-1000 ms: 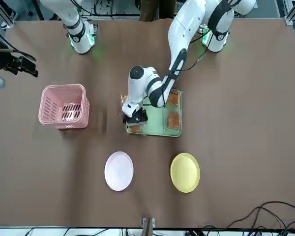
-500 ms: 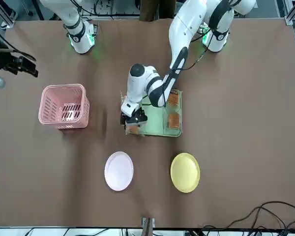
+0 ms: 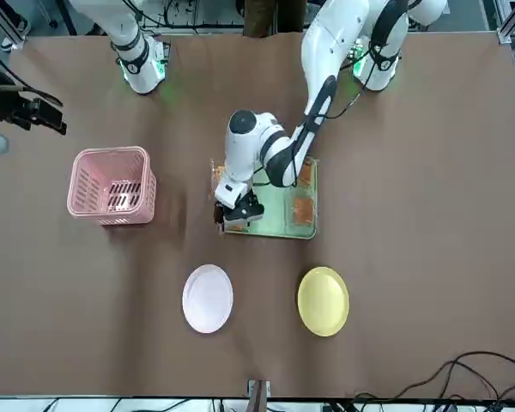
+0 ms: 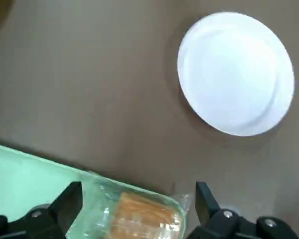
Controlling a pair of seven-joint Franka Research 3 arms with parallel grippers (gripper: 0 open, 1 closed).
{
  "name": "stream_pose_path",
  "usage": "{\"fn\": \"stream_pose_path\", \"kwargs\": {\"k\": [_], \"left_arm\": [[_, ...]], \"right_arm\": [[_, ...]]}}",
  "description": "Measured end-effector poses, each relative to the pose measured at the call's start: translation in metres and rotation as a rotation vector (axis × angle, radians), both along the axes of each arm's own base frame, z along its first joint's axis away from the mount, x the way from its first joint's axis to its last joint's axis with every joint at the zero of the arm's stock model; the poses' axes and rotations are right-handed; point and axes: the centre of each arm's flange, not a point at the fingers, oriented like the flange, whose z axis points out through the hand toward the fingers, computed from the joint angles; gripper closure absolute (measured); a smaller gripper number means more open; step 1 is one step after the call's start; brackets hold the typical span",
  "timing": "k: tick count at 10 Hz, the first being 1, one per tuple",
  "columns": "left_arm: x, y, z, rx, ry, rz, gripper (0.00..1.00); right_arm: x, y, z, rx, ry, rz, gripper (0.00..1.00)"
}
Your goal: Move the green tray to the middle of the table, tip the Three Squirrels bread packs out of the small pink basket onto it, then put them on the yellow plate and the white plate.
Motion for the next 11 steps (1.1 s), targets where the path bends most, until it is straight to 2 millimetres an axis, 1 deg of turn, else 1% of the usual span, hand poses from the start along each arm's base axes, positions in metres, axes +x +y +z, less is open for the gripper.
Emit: {"fn": "stream_pose_path", "kwargs": {"k": [2, 3, 4, 5, 7, 9, 10, 11], "left_arm": [[0.021, 0.040, 0.029, 0.113, 0.036, -0.015, 0.00], [0.034, 0.069, 0.046, 0.143, 0.044, -0.023, 0.00], [0.048, 0.102, 0.064, 0.162, 0.045, -0.027, 0.00], [0.060, 0.139, 0.081, 0.192, 0.056, -0.037, 0.00], [0.075, 0.215, 0.109, 0.274, 0.115, -0.055, 0.00], [0.091, 0.285, 0.141, 0.306, 0.190, -0.073, 0.00], [0.094, 0.318, 0.165, 0.295, 0.232, -0.099, 0.00], [0.094, 0.350, 0.192, 0.281, 0.262, -0.128, 0.00]], "right_arm": [[0.006, 0.010, -0.003, 0.002, -0.018, 0.019, 0.01], [0.009, 0.017, -0.007, 0.002, -0.020, 0.032, 0.01], [0.012, 0.023, -0.011, 0.002, -0.018, 0.042, 0.01], [0.012, 0.029, -0.013, 0.002, -0.015, 0.052, 0.02], [0.012, 0.037, -0.013, 0.002, -0.015, 0.068, 0.02], [0.012, 0.037, -0.013, 0.002, -0.015, 0.068, 0.02], [0.012, 0.037, -0.013, 0.002, -0.015, 0.068, 0.02], [0.012, 0.037, -0.013, 0.002, -0.015, 0.068, 0.02]]}}
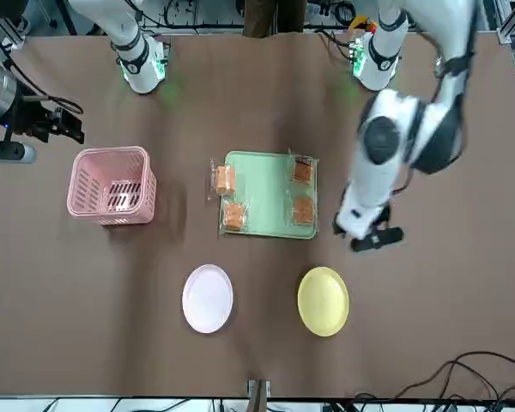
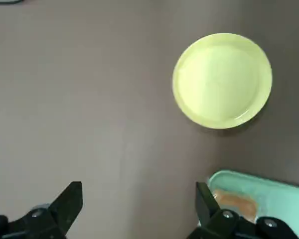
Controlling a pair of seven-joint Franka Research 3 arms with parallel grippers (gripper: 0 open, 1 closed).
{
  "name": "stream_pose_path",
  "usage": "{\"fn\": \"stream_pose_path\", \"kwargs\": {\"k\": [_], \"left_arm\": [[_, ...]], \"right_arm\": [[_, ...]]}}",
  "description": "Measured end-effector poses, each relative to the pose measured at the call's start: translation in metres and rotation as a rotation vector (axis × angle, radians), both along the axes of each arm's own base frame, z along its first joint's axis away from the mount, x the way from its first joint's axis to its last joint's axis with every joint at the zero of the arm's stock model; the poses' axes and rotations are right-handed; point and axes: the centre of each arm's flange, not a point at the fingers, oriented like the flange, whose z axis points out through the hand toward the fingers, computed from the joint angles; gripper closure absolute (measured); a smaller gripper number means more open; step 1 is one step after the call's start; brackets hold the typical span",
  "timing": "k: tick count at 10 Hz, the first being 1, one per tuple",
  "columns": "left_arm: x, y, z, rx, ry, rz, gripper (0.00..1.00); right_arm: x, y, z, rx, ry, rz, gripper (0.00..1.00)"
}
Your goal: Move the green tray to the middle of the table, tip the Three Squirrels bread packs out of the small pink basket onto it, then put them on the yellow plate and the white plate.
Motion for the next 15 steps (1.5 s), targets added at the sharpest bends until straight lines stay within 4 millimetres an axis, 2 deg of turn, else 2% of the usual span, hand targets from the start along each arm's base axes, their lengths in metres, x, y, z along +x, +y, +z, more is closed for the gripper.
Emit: {"fn": "stream_pose_path", "kwargs": {"k": [3, 5, 7, 8, 10, 12, 14, 15], "left_arm": [[-0.013, 0.082, 0.071, -0.064, 0.050, -0.040, 0.00], [-0.017, 0.124, 0.097, -0.105, 0.038, -0.035, 0.00], [-0.016, 0.152, 0.106, -0.143, 0.036, -0.119, 0.00], [-0.015, 0.161, 0.106, -0.152, 0.038, -0.153, 0.00], [-0.015, 0.162, 0.107, -0.175, 0.038, -0.163, 0.00], [-0.016, 0.160, 0.106, -0.181, 0.044, -0.164, 0.00], [-0.017, 0.159, 0.088, -0.182, 0.083, -0.163, 0.00], [-0.015, 0.157, 0.070, -0.182, 0.103, -0.164, 0.00]], "right_arm": [[0.001, 0.005, 0.001, 0.001, -0.010, 0.009, 0.02], [0.001, 0.010, 0.001, 0.001, -0.013, 0.018, 0.03], [0.007, 0.028, -0.011, 0.005, -0.046, 0.047, 0.03], [0.013, 0.040, -0.027, 0.007, -0.061, 0.063, 0.03], [0.030, 0.063, -0.071, 0.005, -0.055, 0.073, 0.04], [0.045, 0.108, -0.121, -0.006, -0.054, 0.039, 0.04], [0.051, 0.158, -0.169, -0.019, -0.048, 0.007, 0.04], [0.054, 0.173, -0.186, -0.020, -0.054, -0.002, 0.04]]}}
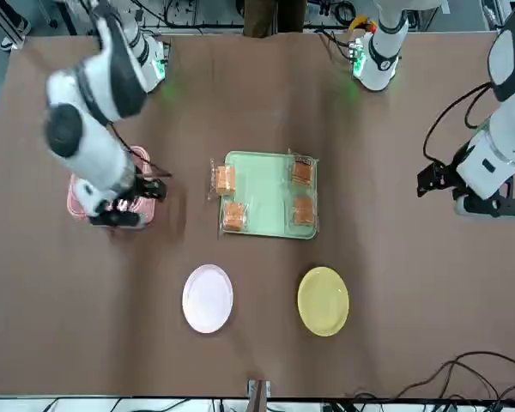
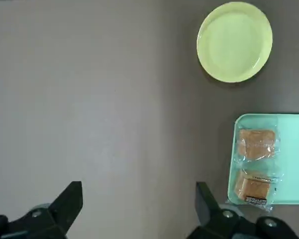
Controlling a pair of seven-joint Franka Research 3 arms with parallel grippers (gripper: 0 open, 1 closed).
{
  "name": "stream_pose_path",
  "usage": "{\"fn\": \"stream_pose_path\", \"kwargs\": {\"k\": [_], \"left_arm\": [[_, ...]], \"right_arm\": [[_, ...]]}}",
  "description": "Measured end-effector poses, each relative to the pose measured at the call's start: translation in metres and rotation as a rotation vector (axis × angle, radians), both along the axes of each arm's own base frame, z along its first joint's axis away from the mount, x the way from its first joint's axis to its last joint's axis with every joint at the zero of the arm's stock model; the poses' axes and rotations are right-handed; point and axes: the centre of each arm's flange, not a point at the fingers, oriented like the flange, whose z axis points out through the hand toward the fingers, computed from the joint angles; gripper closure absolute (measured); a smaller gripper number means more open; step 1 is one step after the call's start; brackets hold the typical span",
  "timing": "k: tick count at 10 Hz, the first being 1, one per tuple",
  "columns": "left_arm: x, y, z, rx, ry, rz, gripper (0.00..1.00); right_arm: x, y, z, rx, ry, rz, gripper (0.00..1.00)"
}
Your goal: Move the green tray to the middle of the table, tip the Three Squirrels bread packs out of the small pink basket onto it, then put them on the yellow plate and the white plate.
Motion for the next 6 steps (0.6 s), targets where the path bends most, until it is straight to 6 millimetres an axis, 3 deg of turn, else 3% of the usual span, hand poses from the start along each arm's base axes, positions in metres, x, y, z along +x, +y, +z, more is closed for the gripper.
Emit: {"fn": "stream_pose_path", "kwargs": {"k": [2, 3, 6], "left_arm": [[0.004, -0.016, -0.057, -0.006, -0.017, -0.014, 0.00], [-0.001, -0.034, -0.090, -0.011, -0.023, -0.014, 0.00], [-0.048, -0.131, -0.179, -0.016, 0.024, 0.020, 0.00]], "right_arm": [[0.007, 0.014, -0.027, 0.004, -0.015, 0.001, 0.04], [0.010, 0.018, -0.038, 0.006, -0.022, -0.008, 0.04], [0.013, 0.041, -0.066, 0.010, -0.044, -0.043, 0.04]]}}
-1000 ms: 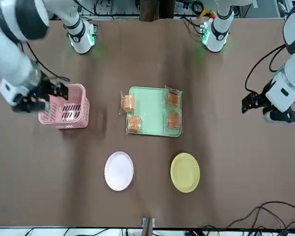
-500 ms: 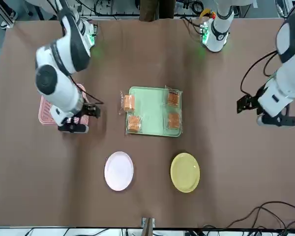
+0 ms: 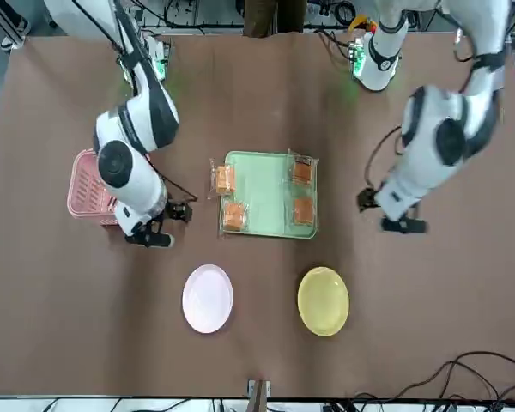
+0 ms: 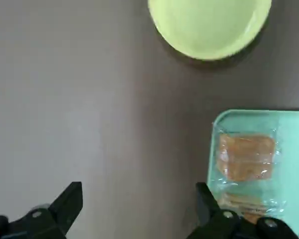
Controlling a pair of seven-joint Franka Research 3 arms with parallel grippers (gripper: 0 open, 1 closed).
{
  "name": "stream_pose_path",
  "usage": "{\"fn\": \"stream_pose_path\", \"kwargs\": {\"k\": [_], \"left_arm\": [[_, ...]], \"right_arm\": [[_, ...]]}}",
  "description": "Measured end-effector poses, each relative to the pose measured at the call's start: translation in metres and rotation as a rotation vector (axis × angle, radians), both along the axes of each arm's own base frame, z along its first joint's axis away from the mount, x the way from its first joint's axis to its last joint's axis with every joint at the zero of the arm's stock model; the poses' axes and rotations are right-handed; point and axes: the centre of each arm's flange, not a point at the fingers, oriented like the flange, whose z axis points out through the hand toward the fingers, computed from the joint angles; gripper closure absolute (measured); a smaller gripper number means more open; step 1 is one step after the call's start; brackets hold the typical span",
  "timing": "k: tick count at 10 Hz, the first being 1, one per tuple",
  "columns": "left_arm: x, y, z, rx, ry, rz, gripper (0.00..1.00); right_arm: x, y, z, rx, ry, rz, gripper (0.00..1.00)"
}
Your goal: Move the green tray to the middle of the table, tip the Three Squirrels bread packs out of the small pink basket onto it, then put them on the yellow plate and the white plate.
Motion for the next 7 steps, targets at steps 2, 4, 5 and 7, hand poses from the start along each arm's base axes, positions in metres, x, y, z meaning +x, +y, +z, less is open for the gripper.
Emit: {"fn": "stream_pose_path", "kwargs": {"k": [2, 4, 5, 7], "left_arm": [[-0.037, -0.072, -0.043, 0.009, 0.025, 0.028, 0.00], [-0.066, -0.128, -0.078, 0.048, 0.004, 0.043, 0.00], [-0.069, -0.136, -0.091, 0.052, -0.005, 0.043, 0.00], [-0.060, -0.138, -0.109, 0.060, -0.029, 0.020, 0.00]], "right_arm": [[-0.001, 0.016, -0.018, 0.003, -0.010, -0.018, 0.04], [-0.001, 0.027, -0.033, 0.008, -0.022, -0.018, 0.04], [0.000, 0.031, -0.041, 0.012, -0.031, -0.015, 0.04], [-0.001, 0.043, -0.058, 0.015, -0.038, -0.029, 0.04]]}}
